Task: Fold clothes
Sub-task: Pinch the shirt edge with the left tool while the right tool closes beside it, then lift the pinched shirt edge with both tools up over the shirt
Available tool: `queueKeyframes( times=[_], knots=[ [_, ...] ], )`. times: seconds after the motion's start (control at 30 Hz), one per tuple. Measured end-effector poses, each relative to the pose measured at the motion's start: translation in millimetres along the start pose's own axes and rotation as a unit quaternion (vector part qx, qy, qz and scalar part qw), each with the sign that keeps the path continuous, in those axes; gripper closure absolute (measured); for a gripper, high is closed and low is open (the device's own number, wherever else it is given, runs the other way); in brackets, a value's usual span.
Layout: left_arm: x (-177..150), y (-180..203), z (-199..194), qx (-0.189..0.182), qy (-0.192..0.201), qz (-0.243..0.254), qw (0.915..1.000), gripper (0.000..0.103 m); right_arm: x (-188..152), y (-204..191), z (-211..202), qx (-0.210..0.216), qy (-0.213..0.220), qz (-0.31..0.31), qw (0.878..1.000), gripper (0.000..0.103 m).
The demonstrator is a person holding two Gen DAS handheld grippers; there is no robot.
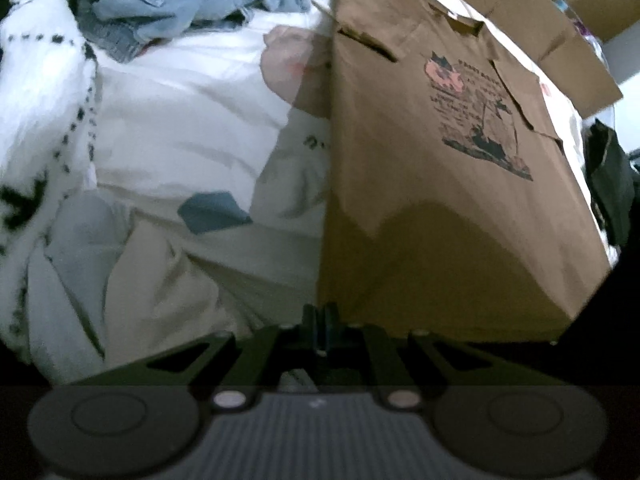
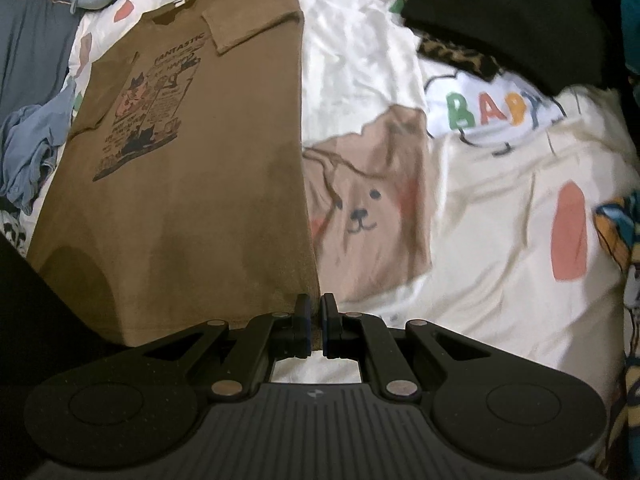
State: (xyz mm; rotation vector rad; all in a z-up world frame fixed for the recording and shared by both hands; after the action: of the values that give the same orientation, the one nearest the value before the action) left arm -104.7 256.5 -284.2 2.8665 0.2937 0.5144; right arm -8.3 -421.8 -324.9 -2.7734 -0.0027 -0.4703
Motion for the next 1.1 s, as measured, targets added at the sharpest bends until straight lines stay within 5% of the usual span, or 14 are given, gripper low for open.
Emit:
queueKeyframes(
  times=[0.4, 1.1],
  knots=[
    [28, 4, -22, -0.019, 0.036, -0.033, 0.9986, 0.100, 11, 0, -13, 0.002, 0.012, 0.010, 1.000, 0.101],
    [153, 46, -86, -0.071, 0.188, -0.021, 0.9793, 0.100, 153, -55, -83, 0.021, 0.145, -0.029, 0.989, 0.101]
  ],
)
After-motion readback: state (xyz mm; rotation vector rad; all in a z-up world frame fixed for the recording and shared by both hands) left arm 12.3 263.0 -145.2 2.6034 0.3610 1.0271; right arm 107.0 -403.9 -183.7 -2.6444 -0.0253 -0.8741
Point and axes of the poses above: each gripper's, at about its wrist camera, not at the fingertips, and z roughly the way its jaws point, y to its right, x to its top, the point moved 2 cm from there along z, roughly the way its jaws point, and after that the axes turned 10 degrees about y, right-handed, at the moved point
